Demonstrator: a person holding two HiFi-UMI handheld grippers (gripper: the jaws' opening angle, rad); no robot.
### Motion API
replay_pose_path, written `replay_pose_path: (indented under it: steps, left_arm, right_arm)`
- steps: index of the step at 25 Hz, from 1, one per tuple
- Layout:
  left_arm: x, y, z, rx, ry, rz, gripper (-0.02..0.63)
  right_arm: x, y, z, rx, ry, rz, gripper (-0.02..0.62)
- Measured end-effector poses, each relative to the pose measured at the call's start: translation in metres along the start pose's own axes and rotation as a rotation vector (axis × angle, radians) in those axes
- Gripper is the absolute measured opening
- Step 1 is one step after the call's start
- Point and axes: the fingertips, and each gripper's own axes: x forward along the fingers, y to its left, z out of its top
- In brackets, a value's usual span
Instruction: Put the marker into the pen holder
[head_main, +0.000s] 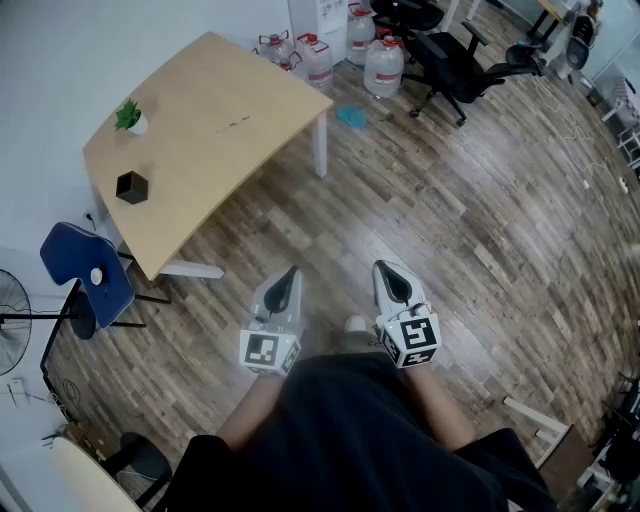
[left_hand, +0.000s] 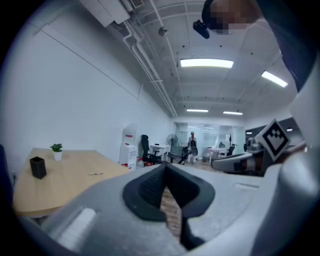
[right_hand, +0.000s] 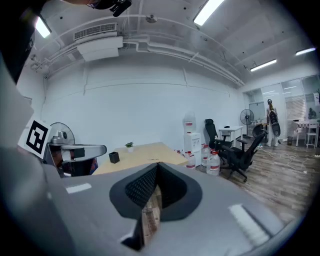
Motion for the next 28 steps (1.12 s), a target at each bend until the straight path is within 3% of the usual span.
replay_pose_path:
  steps: [6, 15, 23, 28]
  left_arm:
    - [-0.021, 0.006, 0.003, -0.038, -0.012, 0.019, 0.002]
    - [-0.031, 0.005, 0.018, 0.002, -0.044, 0.108, 0.002]
    - [-0.014, -0.01, 0.017, 0.031, -0.069, 0.191, 0.002]
    - [0.008, -0.037, 0.02, 0.056, -0.098, 0.163, 0.002]
  right_arm:
    - [-0.011, 0.017, 0.016, -0.027, -0.068, -0.038, 0.003]
    - [-0.007, 0.019, 0.023, -0.045, -0.08, 0.041, 0.003]
    - [-0.006, -0.006, 0.012, -0.067, -0.057, 0.075, 0.003]
    - [-0.007, -0.037, 0.014, -0.076, -0.073, 0.085, 0.003]
